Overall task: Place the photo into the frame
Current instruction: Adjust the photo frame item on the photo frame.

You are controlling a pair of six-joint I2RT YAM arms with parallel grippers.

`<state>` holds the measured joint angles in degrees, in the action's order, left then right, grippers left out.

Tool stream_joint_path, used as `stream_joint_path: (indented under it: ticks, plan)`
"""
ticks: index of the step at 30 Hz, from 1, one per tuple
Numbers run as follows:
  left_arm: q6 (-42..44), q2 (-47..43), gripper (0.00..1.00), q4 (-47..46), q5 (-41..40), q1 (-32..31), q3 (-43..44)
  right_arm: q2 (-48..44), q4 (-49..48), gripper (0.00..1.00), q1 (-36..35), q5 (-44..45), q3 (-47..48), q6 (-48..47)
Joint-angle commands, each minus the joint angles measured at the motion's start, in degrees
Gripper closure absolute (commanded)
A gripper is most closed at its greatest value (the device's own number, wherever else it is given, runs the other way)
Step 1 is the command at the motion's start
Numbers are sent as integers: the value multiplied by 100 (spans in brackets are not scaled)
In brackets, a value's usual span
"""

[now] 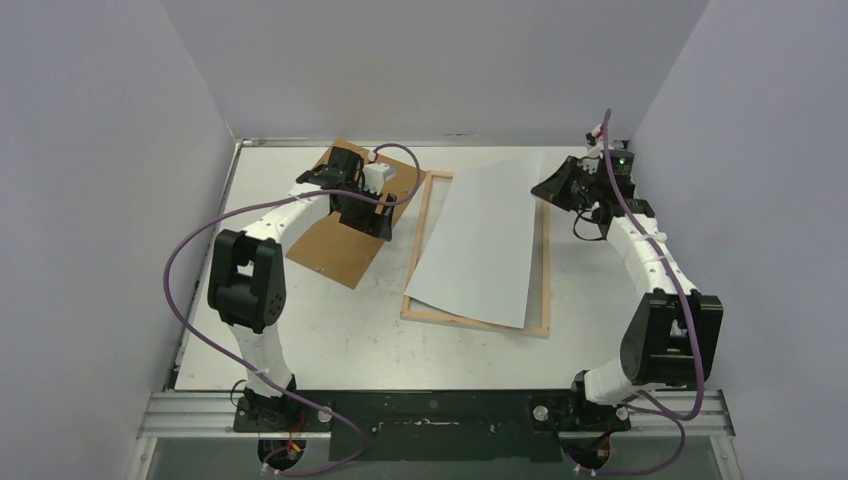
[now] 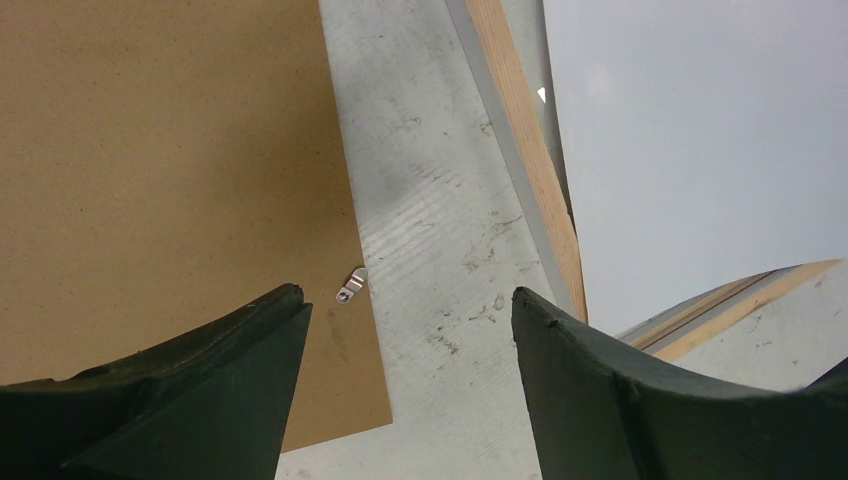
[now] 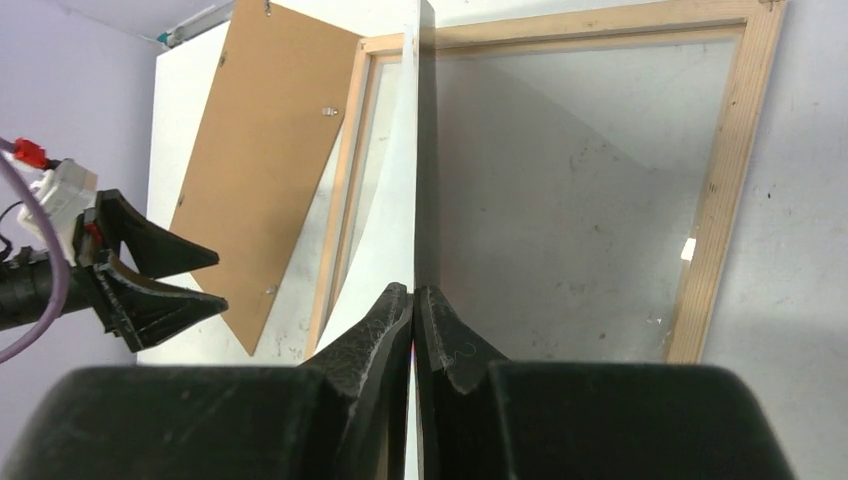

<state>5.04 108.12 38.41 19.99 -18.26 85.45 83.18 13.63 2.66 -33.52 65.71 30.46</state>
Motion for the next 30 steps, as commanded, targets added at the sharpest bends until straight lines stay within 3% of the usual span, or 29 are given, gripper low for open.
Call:
stream_joint_path:
  ticks: [1, 17, 30]
  plan:
    - [5, -353, 28, -34, 102, 59, 98, 354, -52, 95, -41, -233, 431, -440]
    - [15, -295, 28, -36, 119, 59, 78, 1859, 1214, 95, -45, -900, 2187, -1577]
    - [-3, -255, 28, -51, 145, 59, 99, 1934, 1044, 95, -83, -639, 1776, -1282]
